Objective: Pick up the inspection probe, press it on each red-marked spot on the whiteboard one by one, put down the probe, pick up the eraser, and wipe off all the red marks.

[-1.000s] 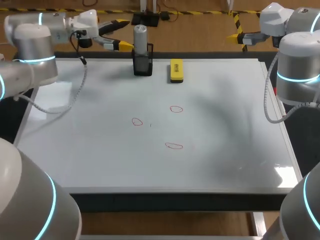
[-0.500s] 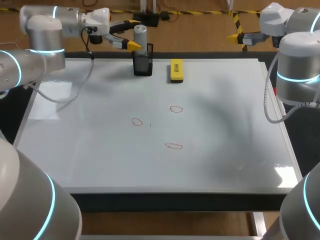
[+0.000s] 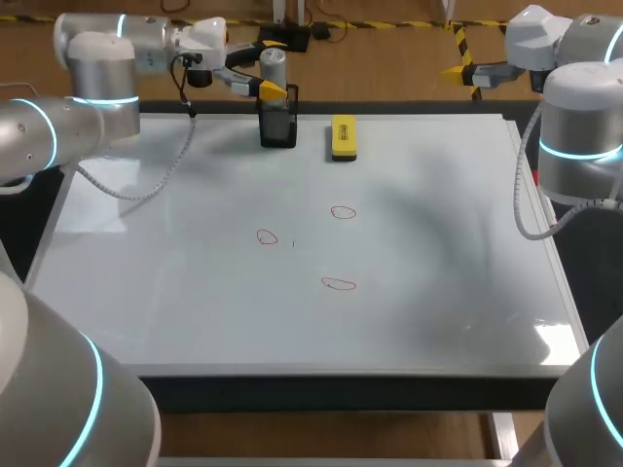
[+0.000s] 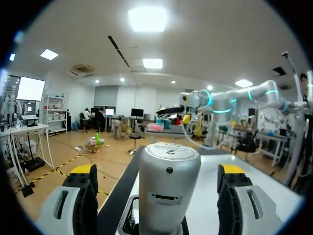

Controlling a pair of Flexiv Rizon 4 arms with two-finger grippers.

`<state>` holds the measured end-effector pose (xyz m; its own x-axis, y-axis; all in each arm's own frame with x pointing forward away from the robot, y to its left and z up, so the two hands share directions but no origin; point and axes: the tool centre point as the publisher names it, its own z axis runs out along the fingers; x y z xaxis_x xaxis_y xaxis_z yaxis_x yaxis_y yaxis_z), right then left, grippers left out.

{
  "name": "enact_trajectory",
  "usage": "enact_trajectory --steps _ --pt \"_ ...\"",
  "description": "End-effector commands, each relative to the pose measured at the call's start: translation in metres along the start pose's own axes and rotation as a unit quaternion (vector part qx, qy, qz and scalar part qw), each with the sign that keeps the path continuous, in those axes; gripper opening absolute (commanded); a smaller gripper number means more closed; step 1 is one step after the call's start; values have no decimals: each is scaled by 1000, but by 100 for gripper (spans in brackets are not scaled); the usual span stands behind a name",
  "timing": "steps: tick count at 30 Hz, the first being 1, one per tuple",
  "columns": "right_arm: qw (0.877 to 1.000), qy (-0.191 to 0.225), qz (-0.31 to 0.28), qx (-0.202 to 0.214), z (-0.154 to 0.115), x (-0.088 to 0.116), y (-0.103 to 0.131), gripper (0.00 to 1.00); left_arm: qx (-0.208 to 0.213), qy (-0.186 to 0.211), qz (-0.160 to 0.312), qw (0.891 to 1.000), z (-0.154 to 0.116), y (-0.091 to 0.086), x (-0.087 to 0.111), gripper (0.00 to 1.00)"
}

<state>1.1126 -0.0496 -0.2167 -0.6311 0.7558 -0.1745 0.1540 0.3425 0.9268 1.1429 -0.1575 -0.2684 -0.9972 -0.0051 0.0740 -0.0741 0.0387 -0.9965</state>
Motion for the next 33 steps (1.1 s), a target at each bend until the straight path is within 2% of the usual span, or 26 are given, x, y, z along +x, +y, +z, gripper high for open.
enact_trajectory --steps 1,18,19,20,24,25,26,33 --pt "1000 0 0 0 0 0 0 100 2 -12 2 1000 3 1 10 100" --pt "1000 0 0 0 0 0 0 100 9 -10 12 1000 -1 -3 16 98" --pt "1000 0 0 0 0 0 0 100 10 -10 13 1000 -1 -4 16 93" --pt "1000 0 0 0 0 0 0 100 11 -8 15 1000 -2 -4 16 73" --pt "1000 0 0 0 0 0 0 100 10 -3 21 1000 -2 -8 15 27" --pt "1000 0 0 0 0 0 0 100 10 -2 22 1000 -2 -8 15 10" --pt "1000 0 0 0 0 0 0 100 10 -1 23 1000 -2 -9 14 0" --pt "1000 0 0 0 0 0 0 100 9 5 29 1000 -1 -12 12 0"
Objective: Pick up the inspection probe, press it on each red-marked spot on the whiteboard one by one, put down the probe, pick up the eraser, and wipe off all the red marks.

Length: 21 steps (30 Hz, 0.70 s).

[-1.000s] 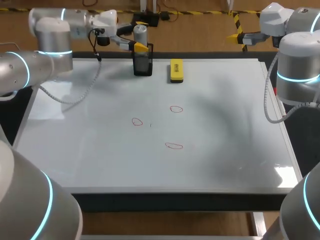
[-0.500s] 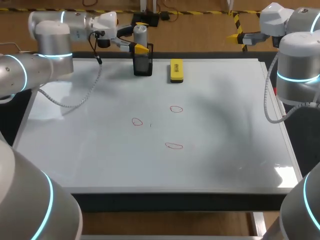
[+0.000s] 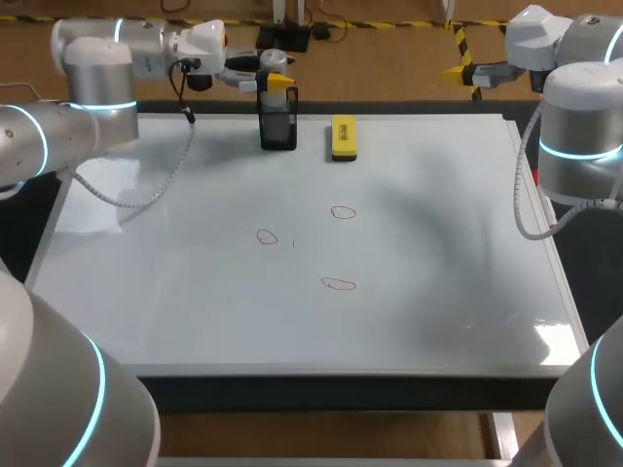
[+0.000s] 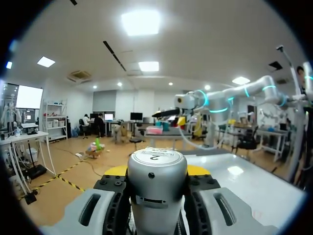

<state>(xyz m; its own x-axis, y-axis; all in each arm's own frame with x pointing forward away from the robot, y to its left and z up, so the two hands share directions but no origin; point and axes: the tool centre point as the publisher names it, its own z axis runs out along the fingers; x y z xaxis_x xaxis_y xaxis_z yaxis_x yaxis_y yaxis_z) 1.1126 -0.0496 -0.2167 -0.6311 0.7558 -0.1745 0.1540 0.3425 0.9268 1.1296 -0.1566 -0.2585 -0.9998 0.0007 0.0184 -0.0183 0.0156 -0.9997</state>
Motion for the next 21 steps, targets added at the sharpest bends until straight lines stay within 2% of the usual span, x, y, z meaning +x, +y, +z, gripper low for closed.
enact_trajectory --steps 1,11,13,21 --pt "1000 0 0 0 0 0 0 100 -3 3 2 1000 1 -3 -2 0" --pt "1000 0 0 0 0 0 0 100 -1 -4 8 1000 1 -14 -5 0" --pt "1000 0 0 0 0 0 0 100 -13 -14 2 1000 2 -17 -6 0" --pt "1000 0 0 0 0 0 0 100 -11 -27 10 1000 0 -36 -5 0"
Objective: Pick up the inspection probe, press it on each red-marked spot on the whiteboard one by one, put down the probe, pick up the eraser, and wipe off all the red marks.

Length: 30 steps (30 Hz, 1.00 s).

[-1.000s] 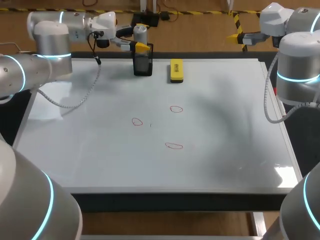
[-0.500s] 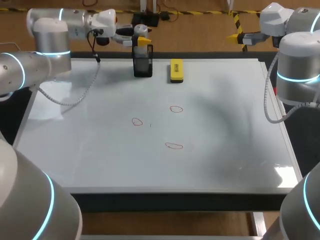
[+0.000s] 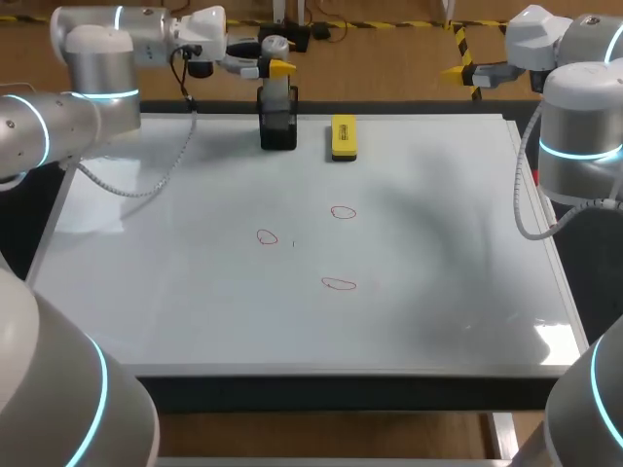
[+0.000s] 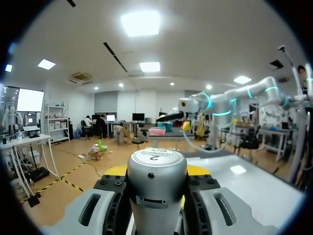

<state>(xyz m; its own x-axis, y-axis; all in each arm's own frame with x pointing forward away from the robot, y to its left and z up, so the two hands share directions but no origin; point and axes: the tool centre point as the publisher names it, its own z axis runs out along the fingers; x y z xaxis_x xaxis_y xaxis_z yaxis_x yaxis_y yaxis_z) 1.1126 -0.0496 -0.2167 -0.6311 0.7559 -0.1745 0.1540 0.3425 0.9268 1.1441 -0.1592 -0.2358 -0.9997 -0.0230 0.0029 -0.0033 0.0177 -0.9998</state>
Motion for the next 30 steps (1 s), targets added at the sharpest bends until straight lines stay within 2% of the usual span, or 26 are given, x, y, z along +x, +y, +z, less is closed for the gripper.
enact_trajectory --steps 1,21,30 --pt "1000 0 0 0 0 0 0 100 -16 -21 2 1000 -2 -16 9 0" --pt "1000 0 0 0 0 0 0 100 10 -50 7 999 -9 -58 10 0" --pt "1000 0 0 0 0 0 0 100 17 -66 15 998 -16 -88 17 0"
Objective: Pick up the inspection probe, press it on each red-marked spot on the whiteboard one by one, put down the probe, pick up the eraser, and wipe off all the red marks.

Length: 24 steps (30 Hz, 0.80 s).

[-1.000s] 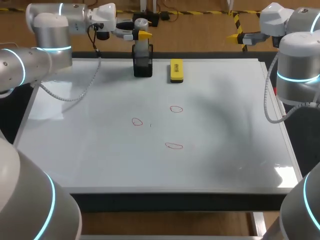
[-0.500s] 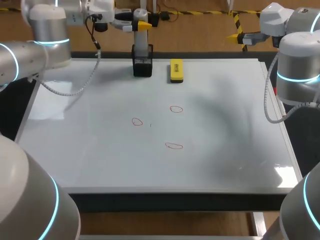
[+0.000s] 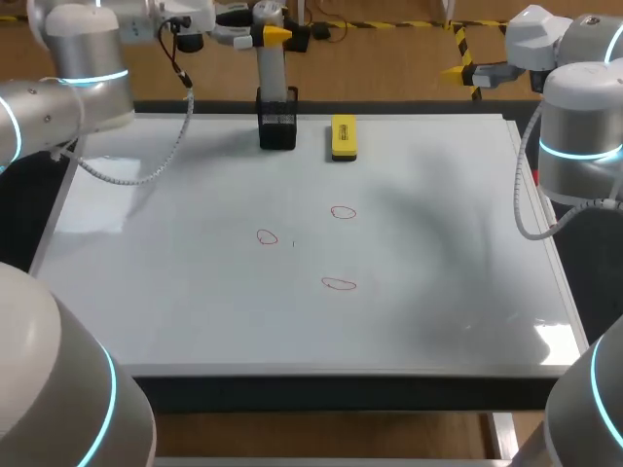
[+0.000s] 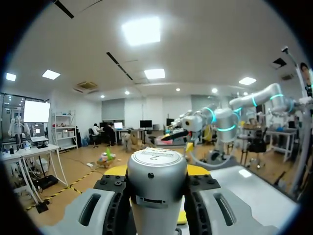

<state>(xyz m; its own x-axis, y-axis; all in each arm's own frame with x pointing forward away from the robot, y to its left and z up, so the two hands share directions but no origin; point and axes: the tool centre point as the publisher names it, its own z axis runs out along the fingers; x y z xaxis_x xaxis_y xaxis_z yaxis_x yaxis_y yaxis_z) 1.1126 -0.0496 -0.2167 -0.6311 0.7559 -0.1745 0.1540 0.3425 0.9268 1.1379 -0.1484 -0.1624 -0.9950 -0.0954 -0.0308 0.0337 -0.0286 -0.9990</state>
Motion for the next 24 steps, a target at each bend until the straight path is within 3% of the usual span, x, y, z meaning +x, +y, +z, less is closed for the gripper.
enact_trajectory --steps 1,12,24 --pt "1000 0 0 0 0 0 0 100 -11 -37 -3 999 -5 -18 11 0" --pt "1000 0 0 0 0 0 0 100 -5 -84 -7 996 -38 -36 27 0" --pt "1000 0 0 0 0 0 0 100 6 -134 14 991 -98 -26 55 0"
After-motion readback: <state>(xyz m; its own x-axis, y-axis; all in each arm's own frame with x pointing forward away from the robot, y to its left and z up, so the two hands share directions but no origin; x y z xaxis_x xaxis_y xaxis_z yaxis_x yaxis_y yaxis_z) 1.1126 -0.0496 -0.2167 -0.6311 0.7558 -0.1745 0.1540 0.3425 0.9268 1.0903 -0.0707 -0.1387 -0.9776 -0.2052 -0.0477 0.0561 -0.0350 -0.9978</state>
